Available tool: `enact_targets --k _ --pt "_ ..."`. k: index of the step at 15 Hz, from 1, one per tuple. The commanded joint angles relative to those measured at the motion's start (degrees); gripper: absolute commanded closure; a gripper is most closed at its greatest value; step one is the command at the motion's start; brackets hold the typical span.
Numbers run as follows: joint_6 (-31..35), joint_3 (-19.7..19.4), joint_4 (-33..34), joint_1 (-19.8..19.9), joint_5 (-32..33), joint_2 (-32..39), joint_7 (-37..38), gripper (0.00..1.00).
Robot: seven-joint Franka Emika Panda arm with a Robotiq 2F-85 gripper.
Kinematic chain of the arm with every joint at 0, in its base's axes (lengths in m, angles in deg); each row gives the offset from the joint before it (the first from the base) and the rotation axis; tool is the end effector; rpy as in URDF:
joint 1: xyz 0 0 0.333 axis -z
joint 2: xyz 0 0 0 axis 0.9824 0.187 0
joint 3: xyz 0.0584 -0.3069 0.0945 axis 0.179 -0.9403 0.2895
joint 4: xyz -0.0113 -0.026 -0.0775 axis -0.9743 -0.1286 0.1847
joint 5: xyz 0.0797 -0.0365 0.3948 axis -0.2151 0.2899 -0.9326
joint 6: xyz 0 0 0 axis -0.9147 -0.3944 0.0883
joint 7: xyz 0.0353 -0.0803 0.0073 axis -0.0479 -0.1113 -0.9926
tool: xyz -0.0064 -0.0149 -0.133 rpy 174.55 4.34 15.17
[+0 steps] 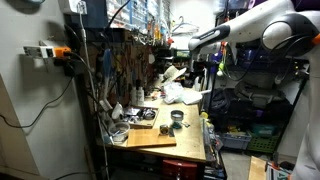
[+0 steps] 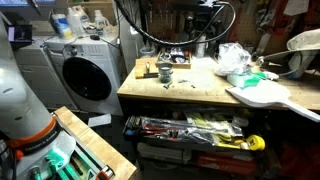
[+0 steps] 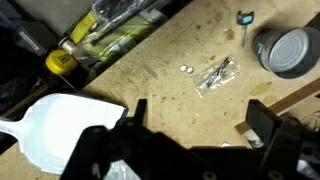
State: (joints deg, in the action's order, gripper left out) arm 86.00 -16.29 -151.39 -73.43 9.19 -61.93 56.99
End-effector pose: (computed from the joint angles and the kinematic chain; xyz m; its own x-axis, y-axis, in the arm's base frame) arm 0.5509 -0.3249 0.4761 0.9808 -0.1754 0.0852 -0.1762 -0.9844 0.0020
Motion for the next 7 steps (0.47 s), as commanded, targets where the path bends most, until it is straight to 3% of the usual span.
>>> enact_targets --k 1,2,3,7 --pt "1.8 7.4 -9.3 3.5 1.3 -8.5 3.5 0.00" --pt "2.4 8.9 -11.0 3.6 2.2 -9.8 0.7 0.00" --pt "-0.1 8.7 -4.8 5.3 0.6 -5.3 2.1 0.00" --pt "0.6 10.5 -8.1 4.8 1.0 -8.0 1.7 0.00"
